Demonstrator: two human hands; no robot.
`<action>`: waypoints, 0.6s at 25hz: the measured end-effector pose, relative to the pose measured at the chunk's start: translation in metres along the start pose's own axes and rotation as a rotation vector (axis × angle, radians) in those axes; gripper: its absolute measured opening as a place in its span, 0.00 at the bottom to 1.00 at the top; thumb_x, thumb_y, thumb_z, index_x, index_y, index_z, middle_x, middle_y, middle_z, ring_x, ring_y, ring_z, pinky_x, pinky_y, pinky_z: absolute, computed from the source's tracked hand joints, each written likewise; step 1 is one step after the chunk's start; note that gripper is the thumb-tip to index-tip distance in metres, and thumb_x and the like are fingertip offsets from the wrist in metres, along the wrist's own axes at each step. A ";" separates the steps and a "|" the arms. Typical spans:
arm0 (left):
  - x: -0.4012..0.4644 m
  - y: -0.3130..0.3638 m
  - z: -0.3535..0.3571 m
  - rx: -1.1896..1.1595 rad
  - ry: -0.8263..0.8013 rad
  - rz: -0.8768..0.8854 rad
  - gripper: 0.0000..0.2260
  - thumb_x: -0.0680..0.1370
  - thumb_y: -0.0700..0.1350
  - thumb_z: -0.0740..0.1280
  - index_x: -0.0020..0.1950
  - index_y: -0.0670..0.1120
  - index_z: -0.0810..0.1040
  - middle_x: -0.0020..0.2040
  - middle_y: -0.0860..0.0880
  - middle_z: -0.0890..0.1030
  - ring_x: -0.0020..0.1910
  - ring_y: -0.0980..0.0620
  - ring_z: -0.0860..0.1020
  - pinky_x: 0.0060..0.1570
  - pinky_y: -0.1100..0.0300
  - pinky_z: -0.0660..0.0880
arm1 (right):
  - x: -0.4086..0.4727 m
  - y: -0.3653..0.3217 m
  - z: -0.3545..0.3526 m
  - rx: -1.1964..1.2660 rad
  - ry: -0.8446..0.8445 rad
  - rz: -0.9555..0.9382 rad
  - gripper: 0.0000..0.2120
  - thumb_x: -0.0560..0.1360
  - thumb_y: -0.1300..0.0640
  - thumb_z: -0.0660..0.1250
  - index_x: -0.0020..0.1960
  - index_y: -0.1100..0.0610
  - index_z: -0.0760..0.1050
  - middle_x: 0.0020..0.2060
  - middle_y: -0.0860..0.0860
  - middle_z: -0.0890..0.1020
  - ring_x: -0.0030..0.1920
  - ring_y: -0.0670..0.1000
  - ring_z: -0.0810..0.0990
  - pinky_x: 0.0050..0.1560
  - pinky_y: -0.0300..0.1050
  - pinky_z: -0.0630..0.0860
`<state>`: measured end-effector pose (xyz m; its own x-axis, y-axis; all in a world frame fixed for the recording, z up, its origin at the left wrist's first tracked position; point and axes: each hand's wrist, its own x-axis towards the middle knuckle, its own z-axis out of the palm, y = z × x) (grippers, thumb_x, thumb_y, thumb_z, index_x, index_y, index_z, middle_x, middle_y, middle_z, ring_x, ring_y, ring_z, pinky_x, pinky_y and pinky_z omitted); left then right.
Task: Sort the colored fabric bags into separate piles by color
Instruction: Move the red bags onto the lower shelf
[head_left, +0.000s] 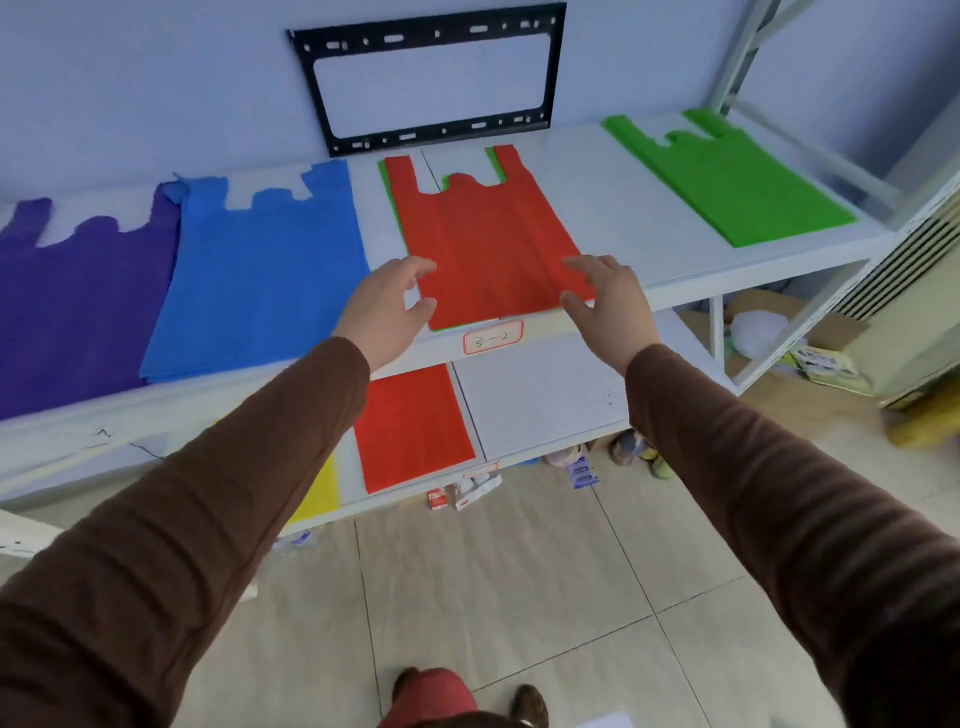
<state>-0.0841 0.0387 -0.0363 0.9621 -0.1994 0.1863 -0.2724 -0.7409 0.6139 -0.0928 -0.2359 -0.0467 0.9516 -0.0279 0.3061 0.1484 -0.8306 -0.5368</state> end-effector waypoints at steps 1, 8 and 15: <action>0.016 0.001 -0.001 -0.002 0.019 -0.030 0.17 0.79 0.46 0.64 0.68 0.51 0.71 0.65 0.51 0.75 0.62 0.52 0.74 0.63 0.53 0.72 | 0.017 0.006 -0.001 0.013 -0.015 0.019 0.20 0.75 0.57 0.65 0.67 0.54 0.74 0.60 0.56 0.78 0.58 0.59 0.74 0.61 0.53 0.72; 0.121 -0.018 0.005 0.073 0.014 -0.244 0.21 0.77 0.48 0.68 0.68 0.46 0.70 0.66 0.47 0.75 0.60 0.47 0.76 0.58 0.55 0.71 | 0.104 0.042 0.016 -0.092 -0.179 0.233 0.28 0.73 0.47 0.69 0.69 0.58 0.68 0.62 0.58 0.77 0.63 0.60 0.73 0.62 0.53 0.71; 0.171 -0.054 0.031 0.279 -0.016 -0.479 0.27 0.75 0.55 0.69 0.68 0.41 0.71 0.64 0.40 0.73 0.61 0.40 0.74 0.62 0.48 0.72 | 0.133 0.058 0.038 -0.201 -0.297 0.250 0.32 0.70 0.42 0.72 0.65 0.59 0.69 0.61 0.59 0.75 0.61 0.61 0.75 0.60 0.53 0.72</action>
<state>0.0952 0.0249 -0.0612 0.9780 0.1939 -0.0767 0.2083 -0.8923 0.4005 0.0525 -0.2664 -0.0668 0.9921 -0.1048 -0.0690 -0.1235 -0.9112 -0.3929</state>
